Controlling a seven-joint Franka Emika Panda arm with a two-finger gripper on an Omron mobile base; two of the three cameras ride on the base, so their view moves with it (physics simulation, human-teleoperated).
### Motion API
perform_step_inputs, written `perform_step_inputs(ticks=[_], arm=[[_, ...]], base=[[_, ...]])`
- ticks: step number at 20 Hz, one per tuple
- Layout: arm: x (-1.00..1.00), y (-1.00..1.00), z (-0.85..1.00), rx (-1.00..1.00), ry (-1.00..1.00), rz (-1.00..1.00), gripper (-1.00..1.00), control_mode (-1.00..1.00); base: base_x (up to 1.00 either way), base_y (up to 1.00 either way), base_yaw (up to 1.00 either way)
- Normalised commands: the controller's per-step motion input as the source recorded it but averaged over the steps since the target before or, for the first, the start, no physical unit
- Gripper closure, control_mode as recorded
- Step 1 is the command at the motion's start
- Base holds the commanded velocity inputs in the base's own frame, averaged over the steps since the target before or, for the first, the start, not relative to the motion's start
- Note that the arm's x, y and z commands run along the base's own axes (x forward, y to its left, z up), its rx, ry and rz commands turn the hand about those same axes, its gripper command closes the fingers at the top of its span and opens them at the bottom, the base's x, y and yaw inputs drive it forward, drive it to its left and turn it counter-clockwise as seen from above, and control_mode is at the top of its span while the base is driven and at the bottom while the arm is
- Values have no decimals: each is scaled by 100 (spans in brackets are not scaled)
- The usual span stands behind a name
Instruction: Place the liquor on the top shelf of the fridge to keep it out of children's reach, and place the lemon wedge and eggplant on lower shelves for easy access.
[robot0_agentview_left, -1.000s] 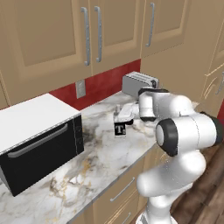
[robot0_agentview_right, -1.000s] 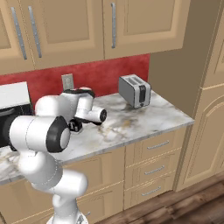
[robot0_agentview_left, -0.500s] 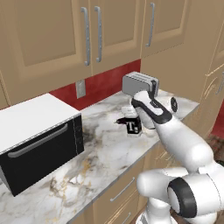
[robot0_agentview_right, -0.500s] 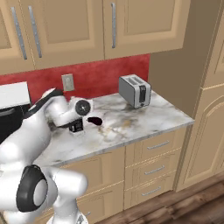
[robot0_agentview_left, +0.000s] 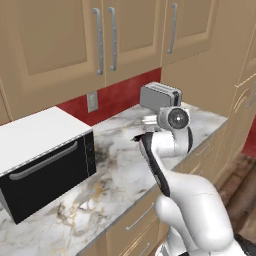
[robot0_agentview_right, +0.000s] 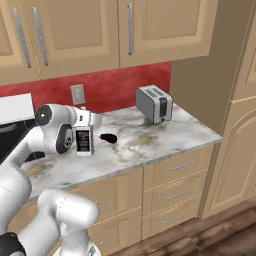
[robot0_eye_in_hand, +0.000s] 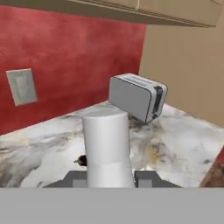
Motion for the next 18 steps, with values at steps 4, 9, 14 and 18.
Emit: perform_step_inputs(ticks=[4, 9, 14, 18], arm=[[-53, -35, 100, -3, 1, -44, 100, -100], [-94, -35, 80, 12, -1, -16, 100, -100], [-93, -19, 76, 18, -14, 10, 100, -100], [-67, -2, 58, 8, -17, 29, 100, -100]], base=[[0, 0, 0], [0, 0, 0], [0, 0, 0], [0, 0, 0]])
